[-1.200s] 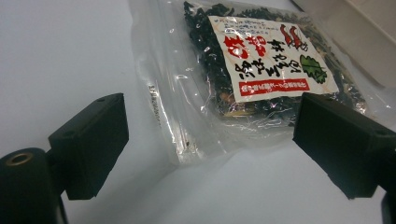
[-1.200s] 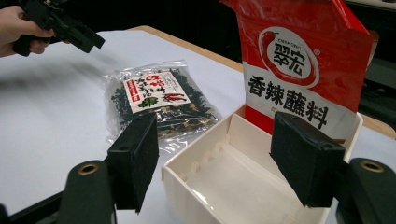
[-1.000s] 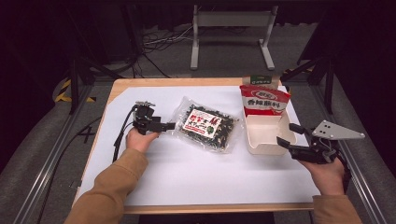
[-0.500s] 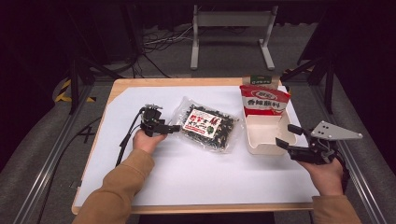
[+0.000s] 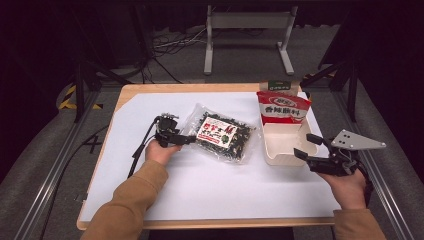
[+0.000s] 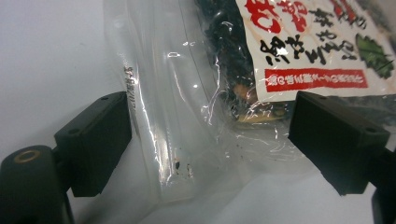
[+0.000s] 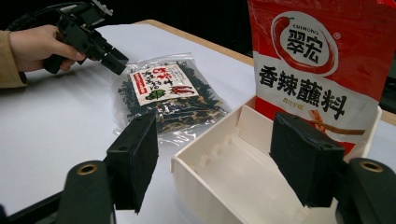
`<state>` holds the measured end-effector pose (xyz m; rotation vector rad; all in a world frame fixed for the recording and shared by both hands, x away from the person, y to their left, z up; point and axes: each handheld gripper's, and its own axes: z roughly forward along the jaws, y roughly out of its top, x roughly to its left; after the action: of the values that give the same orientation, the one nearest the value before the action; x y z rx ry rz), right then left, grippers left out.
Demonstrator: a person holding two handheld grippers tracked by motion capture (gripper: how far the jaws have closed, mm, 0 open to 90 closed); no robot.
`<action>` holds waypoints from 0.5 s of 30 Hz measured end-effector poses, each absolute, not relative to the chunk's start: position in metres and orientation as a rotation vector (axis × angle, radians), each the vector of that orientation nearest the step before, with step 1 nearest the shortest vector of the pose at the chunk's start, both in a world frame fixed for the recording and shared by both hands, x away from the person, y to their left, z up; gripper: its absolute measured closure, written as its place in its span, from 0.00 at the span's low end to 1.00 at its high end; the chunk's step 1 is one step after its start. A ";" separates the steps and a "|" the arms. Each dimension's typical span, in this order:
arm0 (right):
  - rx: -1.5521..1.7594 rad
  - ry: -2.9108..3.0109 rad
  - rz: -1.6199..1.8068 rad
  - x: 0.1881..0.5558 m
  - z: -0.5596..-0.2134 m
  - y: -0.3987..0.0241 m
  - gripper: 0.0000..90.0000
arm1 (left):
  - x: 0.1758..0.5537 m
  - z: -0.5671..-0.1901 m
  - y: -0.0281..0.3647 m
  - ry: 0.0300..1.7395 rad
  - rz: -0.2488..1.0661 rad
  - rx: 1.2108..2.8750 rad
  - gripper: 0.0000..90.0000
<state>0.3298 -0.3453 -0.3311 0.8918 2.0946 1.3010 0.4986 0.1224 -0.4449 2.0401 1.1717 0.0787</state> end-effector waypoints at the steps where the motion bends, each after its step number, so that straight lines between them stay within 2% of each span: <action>1: 0.894 2.093 1.303 0.330 -0.331 -0.345 0.35 | 0.498 -0.445 0.121 1.173 0.093 2.048 0.15; 3: 0.893 2.093 1.303 0.330 -0.331 -0.345 0.35 | 0.498 -0.444 0.120 1.186 0.094 2.047 0.16; 5: 0.892 2.094 1.306 0.330 -0.331 -0.345 0.35 | 0.498 -0.443 0.119 1.208 0.110 2.047 0.22; 12: 0.904 2.091 1.338 0.332 -0.334 -0.348 0.35 | 0.494 -0.443 0.110 1.231 0.203 2.070 0.30; 15: 0.922 2.089 1.335 0.333 -0.336 -0.351 0.35 | 0.493 -0.443 0.110 1.247 0.224 2.055 0.39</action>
<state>0.3328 -0.3507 -0.3357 0.9218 2.0890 1.3349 0.4927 0.1096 -0.4432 2.0550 1.2471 0.2236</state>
